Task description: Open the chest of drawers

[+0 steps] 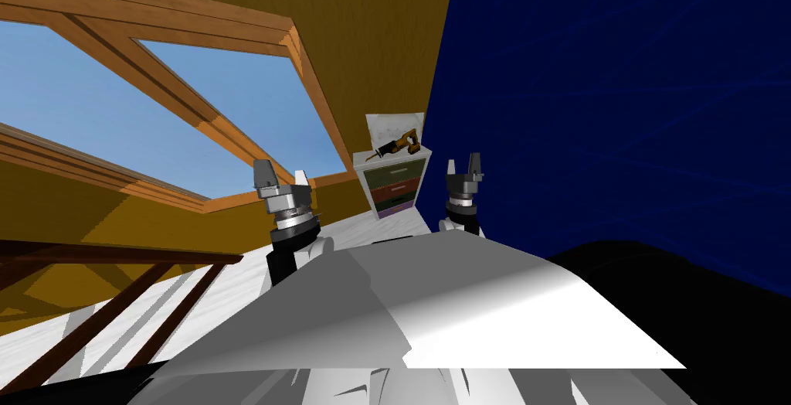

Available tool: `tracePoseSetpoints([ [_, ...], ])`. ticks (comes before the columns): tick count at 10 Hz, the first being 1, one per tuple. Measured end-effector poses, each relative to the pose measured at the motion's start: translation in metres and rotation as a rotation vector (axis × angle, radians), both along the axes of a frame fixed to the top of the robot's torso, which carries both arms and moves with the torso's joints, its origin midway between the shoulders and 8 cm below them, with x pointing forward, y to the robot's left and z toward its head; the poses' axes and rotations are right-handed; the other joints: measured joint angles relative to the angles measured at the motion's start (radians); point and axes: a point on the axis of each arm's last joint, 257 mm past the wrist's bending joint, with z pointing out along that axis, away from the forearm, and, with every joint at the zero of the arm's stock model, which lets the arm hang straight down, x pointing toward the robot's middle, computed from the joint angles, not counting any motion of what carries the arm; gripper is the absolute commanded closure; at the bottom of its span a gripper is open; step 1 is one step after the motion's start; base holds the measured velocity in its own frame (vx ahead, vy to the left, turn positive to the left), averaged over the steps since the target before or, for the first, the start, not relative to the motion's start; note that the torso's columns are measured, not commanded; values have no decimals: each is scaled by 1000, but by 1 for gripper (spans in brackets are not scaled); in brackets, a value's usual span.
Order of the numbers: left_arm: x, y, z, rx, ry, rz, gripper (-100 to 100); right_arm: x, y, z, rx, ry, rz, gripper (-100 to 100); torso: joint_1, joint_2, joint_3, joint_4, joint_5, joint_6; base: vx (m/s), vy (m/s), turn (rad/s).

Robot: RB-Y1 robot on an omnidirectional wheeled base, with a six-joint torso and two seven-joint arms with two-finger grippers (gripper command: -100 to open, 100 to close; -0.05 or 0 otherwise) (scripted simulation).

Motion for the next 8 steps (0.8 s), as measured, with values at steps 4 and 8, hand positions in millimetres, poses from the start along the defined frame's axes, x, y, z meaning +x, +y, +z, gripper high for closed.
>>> tracePoseSetpoints([
  [4,0,0,0,0,0,0,0,0,0,0,0,0,0,0,0,248,-497,249,0,0,0,0,0],
  [8,0,0,0,0,0,0,0,0,0,0,0,0,0,0,0,544,-1087,544,0,0,0,0,0],
])
